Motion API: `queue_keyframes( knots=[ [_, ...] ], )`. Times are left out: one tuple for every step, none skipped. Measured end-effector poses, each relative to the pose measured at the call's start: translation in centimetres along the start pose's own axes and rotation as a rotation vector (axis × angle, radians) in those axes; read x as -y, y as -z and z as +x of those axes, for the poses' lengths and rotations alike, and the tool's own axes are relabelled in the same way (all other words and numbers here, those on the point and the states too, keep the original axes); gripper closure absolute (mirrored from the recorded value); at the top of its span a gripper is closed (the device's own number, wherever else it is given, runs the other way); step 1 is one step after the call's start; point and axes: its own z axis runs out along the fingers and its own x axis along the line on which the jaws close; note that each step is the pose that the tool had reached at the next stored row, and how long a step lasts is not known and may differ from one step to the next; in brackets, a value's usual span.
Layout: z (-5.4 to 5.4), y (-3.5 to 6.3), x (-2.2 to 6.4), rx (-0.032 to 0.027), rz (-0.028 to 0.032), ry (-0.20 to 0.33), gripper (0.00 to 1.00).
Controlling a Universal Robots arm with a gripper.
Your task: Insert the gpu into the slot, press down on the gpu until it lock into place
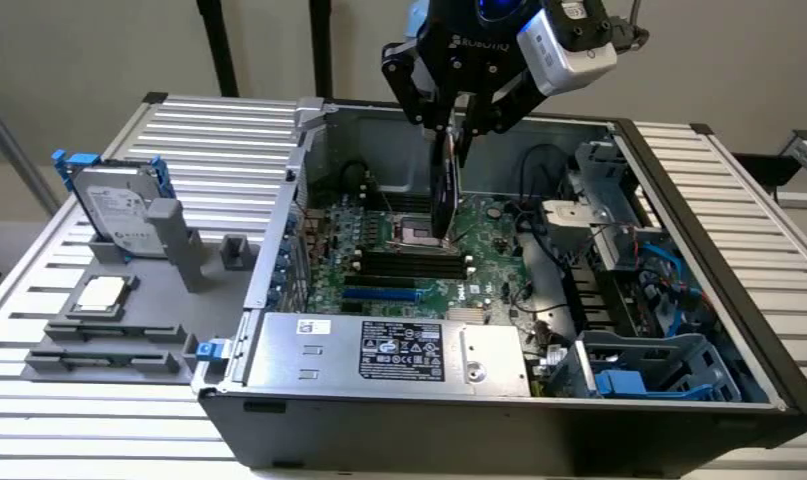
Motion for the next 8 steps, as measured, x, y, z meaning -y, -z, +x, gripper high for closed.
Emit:
queue_keyframes(
  knots=[
    [0.00,0.00,0.00,0.0000,0.0000,0.000,0.74],
    [0.00,0.00,0.00,0.0000,0.0000,0.000,0.74],
    [0.00,0.00,0.00,0.0000,0.0000,0.000,0.74],
    [0.00,0.00,0.00,0.0000,0.0000,0.000,0.74],
    [0.00,0.00,0.00,-0.0001,0.0000,0.000,0.74],
    [0.00,0.00,0.00,-0.0002,0.0000,0.001,0.74],
    [0.00,-0.01,0.00,-0.0005,0.0001,0.006,0.74],
    [0.00,-0.01,0.00,-0.0013,0.0007,0.020,0.74]
  ],
)
